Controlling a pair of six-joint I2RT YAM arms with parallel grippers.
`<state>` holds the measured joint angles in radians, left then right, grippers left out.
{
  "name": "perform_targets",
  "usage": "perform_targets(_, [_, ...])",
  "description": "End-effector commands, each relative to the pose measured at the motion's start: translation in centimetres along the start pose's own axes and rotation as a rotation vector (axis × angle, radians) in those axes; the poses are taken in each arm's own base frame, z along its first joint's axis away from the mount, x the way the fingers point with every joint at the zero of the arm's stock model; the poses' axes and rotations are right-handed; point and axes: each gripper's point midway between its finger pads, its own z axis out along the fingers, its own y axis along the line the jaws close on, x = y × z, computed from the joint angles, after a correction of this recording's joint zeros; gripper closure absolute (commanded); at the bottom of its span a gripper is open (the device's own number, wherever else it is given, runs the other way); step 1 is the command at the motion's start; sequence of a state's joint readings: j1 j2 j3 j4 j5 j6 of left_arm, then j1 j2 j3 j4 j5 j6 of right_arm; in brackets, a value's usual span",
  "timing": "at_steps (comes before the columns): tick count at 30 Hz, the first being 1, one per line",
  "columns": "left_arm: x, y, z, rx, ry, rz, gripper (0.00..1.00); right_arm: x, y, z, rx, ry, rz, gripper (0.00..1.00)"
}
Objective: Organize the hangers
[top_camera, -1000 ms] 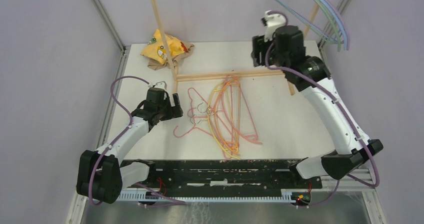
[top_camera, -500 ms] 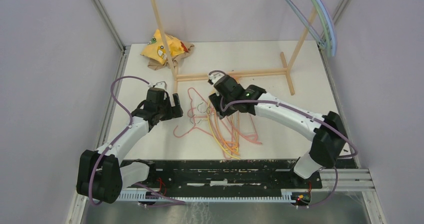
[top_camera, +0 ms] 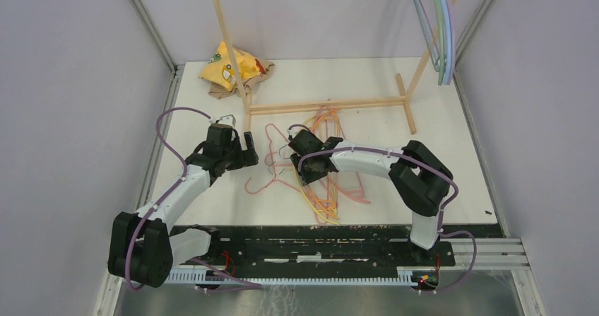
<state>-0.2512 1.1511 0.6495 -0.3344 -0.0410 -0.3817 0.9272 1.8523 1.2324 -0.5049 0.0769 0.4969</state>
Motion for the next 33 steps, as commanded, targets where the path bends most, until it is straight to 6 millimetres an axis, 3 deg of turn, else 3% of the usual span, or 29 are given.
perform_targets(1, [-1.4, -0.8, -0.3, 0.030, -0.054, 0.002, 0.01, -0.8, 1.3, 1.1, -0.049, -0.026, 0.036, 0.57])
perform_targets(5, [-1.5, -0.8, -0.3, 0.031, -0.054, 0.002, 0.01, -0.9, 1.3, 0.2, -0.053, -0.030, 0.038, 0.78])
perform_targets(10, [-1.7, -0.9, -0.7, 0.035, -0.063, 0.008, 0.01, -3.2, 0.8, -4.9, -0.032, -0.114, 0.023, 0.99])
perform_targets(21, [-3.3, -1.3, -2.1, 0.056, -0.127, 0.033, 0.01, -11.5, 4.1, -19.2, -0.198, -0.344, 0.031, 0.99])
perform_targets(26, [-5.1, -1.9, -3.1, 0.071, -0.180, 0.054, 0.01, -17.1, 5.4, -24.0, -0.291, -0.500, 0.081, 0.99])
perform_targets(33, [-7.2, -3.8, -4.2, 0.141, -0.191, 0.047, 0.01, -29.3, 4.3, -30.8, -0.524, -0.816, 0.305, 0.99])
